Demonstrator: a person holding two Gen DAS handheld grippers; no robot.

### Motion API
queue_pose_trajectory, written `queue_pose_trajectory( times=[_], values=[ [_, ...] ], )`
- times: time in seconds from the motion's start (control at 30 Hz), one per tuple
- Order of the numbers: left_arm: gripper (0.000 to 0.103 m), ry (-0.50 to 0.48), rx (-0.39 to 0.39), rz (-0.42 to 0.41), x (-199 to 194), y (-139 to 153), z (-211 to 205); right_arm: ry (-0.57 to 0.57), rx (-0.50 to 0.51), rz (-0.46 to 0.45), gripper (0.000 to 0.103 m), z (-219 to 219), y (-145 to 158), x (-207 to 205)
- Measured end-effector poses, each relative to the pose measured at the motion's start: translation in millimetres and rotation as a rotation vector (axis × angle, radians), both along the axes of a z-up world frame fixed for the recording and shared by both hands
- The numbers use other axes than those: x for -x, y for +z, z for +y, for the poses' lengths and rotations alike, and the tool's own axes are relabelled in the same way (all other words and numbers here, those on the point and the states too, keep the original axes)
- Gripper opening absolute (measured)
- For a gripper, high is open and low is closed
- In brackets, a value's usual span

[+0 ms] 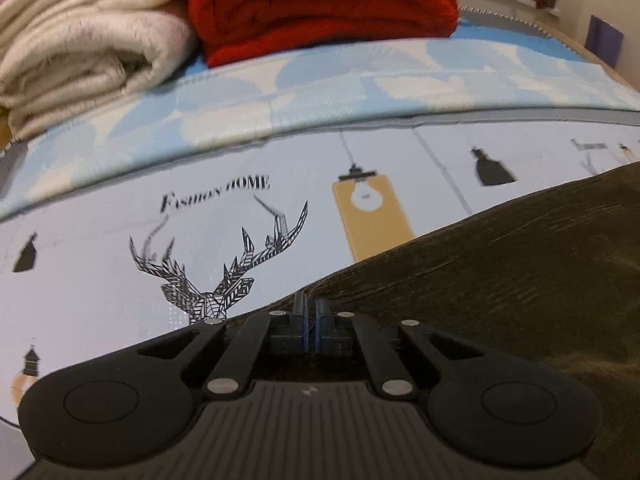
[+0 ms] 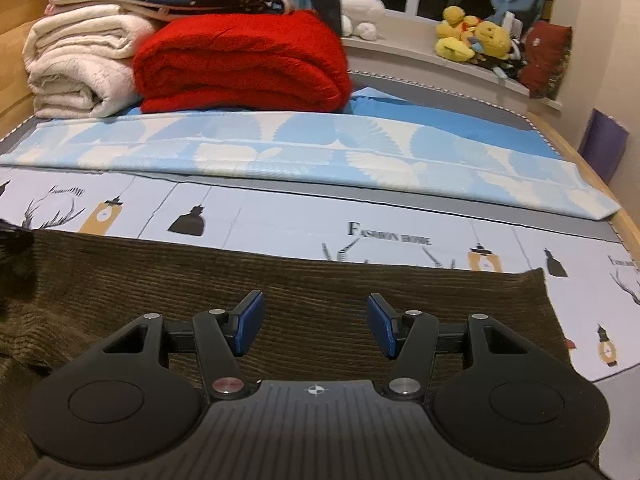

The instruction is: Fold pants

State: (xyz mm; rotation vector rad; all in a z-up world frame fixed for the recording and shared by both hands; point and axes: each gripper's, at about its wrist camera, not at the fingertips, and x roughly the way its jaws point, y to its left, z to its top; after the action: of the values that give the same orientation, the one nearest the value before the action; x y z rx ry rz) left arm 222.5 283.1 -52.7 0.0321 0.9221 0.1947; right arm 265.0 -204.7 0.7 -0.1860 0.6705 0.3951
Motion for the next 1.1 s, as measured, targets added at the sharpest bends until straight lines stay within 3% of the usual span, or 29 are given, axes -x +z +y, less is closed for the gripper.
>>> queue_pose_trajectory(
  times=[0.23,0.4,0.6,0.7,0.73,0.8,0.87,0.93,1.03,1.1],
  values=[
    [0.002,-0.052,-0.047,-0.056,65,45,-49,-0.101,-0.059,0.023,0.058,-43,4,2],
    [0.001,-0.12,-0.107,-0.088,143,73,-102,-0.19,-0.121,0.066,0.058,-82,2,5],
    [0.002,-0.179,-0.099,-0.034,231,69,-141,-0.307,-0.234,0.168,0.058,-129,-8,10],
    [0.006,-0.078,-0.038,-0.019,247,64,-126,-0.353,-0.266,0.191,0.057,-147,-12,13],
    [0.016,-0.013,0.002,-0.038,251,68,-114,-0.365,-0.277,0.197,0.057,-152,-14,13],
    [0.034,0.168,0.201,-0.081,259,71,-74,-0.395,-0.306,0.207,0.056,-162,-16,13],
    [0.036,0.331,0.408,-0.082,268,61,-38,-0.425,-0.339,0.217,0.053,-171,-18,11],
    [0.039,0.463,0.571,-0.017,272,39,-12,-0.451,-0.379,0.227,0.05,-178,-20,9],
    [0.045,0.584,0.676,0.111,268,8,6,-0.479,-0.451,0.247,0.04,-187,-25,3],
    [0.053,0.617,0.714,0.14,266,-5,15,-0.493,-0.491,0.258,0.04,-194,-29,-3]
  ],
)
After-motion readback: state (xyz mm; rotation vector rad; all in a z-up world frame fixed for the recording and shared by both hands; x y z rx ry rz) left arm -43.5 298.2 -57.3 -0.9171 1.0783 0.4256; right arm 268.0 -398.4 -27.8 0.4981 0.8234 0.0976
